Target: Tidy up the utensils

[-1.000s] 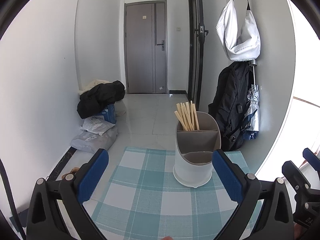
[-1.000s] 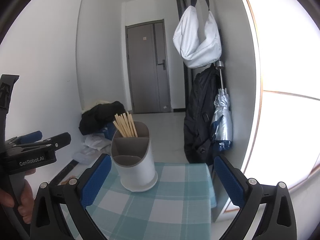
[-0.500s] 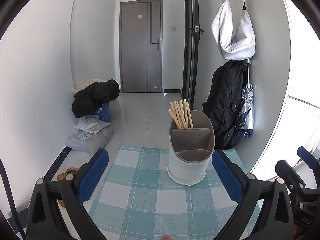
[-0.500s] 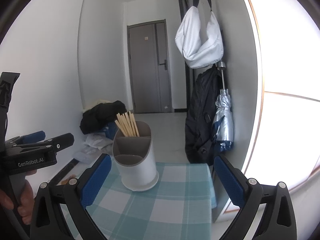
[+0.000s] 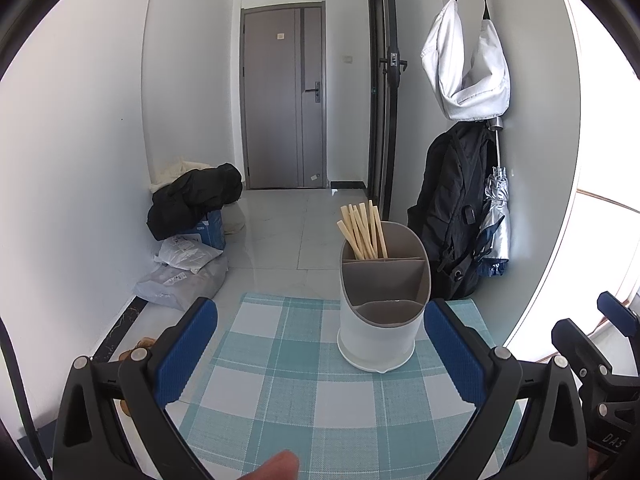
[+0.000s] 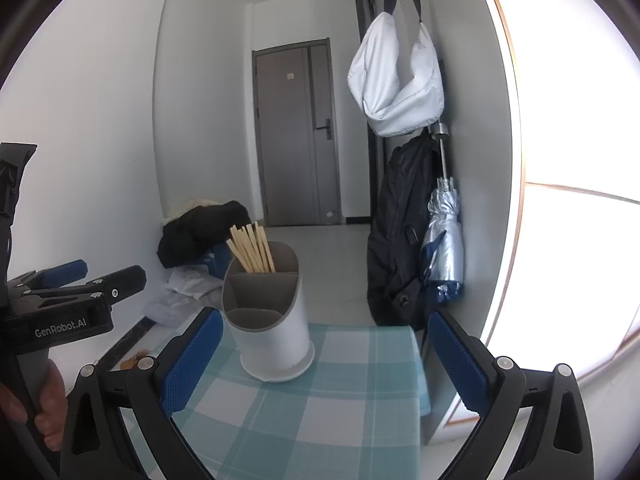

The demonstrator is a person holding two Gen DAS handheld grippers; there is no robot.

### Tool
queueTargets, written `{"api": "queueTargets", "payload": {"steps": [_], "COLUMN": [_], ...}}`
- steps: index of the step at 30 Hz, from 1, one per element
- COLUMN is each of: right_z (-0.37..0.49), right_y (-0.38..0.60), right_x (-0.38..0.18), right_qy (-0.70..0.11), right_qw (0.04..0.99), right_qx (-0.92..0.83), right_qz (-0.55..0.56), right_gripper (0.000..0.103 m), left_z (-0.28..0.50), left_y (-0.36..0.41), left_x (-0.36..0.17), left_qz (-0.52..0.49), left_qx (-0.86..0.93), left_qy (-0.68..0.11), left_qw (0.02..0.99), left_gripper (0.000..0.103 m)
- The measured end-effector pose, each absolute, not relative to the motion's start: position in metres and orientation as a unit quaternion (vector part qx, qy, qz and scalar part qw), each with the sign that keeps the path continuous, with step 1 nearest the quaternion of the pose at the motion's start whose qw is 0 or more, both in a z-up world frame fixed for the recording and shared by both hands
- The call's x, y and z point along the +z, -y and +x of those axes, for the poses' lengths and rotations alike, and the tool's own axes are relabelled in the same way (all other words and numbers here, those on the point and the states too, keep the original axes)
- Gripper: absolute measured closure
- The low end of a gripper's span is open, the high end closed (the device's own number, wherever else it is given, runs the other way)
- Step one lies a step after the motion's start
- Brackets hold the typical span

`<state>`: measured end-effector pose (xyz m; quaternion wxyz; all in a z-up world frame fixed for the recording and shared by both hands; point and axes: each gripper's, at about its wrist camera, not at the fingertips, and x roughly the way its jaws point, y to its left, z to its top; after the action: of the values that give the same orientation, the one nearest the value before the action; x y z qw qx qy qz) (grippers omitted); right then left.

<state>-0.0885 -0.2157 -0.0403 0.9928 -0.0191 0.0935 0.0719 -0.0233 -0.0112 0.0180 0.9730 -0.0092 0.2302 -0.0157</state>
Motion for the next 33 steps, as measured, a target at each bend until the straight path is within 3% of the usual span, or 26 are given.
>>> {"api": "queueTargets", "payload": {"steps": [33], "right_z": [-0.0941], "right_y": [0.2167], "right_x": [-0.0398], "right_qy": [-0.092], "right_qw": [0.994], "right_qx": [0.060], "right_qz": [-0.014], "right_gripper": [0.000], "left_z": [-0.0251], "left_y": [0.0156], "left_x": [0.0182], "left_qz": [-0.007], "left_qx": [-0.017], "left_qy": [-0.227], "left_qw": [0.974], "left_gripper": [0.002]}}
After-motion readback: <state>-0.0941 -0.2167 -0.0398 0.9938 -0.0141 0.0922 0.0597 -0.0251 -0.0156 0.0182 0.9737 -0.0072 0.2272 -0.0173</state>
